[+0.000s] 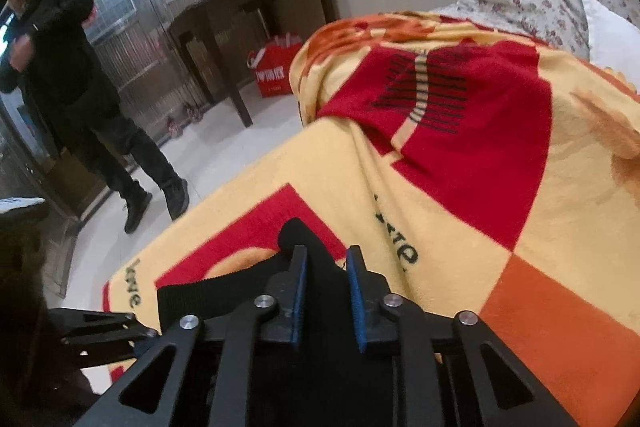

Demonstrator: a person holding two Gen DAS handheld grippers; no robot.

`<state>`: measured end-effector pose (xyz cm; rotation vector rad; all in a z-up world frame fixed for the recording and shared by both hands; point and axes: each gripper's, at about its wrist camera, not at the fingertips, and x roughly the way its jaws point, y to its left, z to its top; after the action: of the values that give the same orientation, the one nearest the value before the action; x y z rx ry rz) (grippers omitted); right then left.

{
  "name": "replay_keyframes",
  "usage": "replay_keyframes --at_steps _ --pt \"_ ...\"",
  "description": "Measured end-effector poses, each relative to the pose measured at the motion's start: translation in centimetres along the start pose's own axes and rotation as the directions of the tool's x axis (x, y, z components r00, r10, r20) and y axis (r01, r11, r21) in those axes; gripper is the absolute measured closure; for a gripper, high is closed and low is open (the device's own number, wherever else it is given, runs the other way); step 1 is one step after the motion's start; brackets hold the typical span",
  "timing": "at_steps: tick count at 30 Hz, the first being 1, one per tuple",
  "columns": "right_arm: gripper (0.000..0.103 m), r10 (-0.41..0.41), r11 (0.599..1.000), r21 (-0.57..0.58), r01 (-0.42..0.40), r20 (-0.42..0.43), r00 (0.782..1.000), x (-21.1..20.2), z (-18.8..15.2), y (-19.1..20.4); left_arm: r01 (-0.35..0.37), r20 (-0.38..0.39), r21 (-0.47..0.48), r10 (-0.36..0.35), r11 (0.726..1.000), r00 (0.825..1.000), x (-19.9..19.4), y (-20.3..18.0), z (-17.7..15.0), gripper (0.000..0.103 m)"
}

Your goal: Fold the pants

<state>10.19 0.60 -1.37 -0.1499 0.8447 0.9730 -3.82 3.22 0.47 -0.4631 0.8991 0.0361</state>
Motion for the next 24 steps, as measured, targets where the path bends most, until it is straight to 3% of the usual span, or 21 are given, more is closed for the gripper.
replay_keyframes --at_steps 4,6,11,13,14,17,19,20,24 --pt "0.089 0.040 0.997 0.059 -0.046 0.106 0.994 -4.5 0.1 -0.8 0.123 0.104 0.106 -0.134 0.987 0.985 -3.2 -2.9 -0.1 0.087" --pt "0.089 0.041 0.992 0.113 -0.062 0.173 0.984 -7.8 -0.3 -1.7 0.188 0.136 0.190 -0.215 0.964 0.967 -4.6 -5.1 -0.5 0.087" --pt "0.086 -0.036 0.949 0.310 -0.054 0.277 0.960 -15.6 -4.4 -5.1 0.280 0.104 0.331 -0.330 0.901 0.938 -4.2 -9.7 -2.7 0.087" --pt "0.070 -0.086 0.913 0.405 -0.037 0.280 0.956 -17.5 -6.4 -6.5 0.282 0.075 0.367 -0.330 0.886 0.941 -3.4 -11.2 -3.9 0.087" --pt "0.054 -0.121 0.887 0.461 -0.021 0.276 0.953 -18.6 -7.7 -7.2 0.270 0.063 0.392 -0.319 0.879 0.946 -2.9 -12.0 -4.7 0.087" --pt "0.051 -0.140 0.822 0.567 -0.046 0.279 0.950 -21.0 -11.0 -8.4 0.246 0.052 0.450 -0.300 0.859 0.953 -2.0 -13.6 -6.2 0.087" --pt "0.045 -0.123 0.805 0.588 -0.075 0.289 0.949 -21.8 -12.0 -8.2 0.234 0.060 0.480 -0.298 0.846 0.953 -2.0 -14.2 -6.7 0.087" --pt "0.039 -0.110 0.801 0.593 -0.085 0.285 0.952 -21.8 -12.3 -7.8 0.229 0.065 0.495 -0.298 0.838 0.952 -2.0 -14.6 -6.8 0.087" --pt "0.039 -0.079 0.825 0.560 -0.077 0.250 0.965 -21.5 -11.0 -5.8 0.197 0.087 0.532 -0.284 0.824 0.955 -2.2 -15.2 -7.2 0.087"
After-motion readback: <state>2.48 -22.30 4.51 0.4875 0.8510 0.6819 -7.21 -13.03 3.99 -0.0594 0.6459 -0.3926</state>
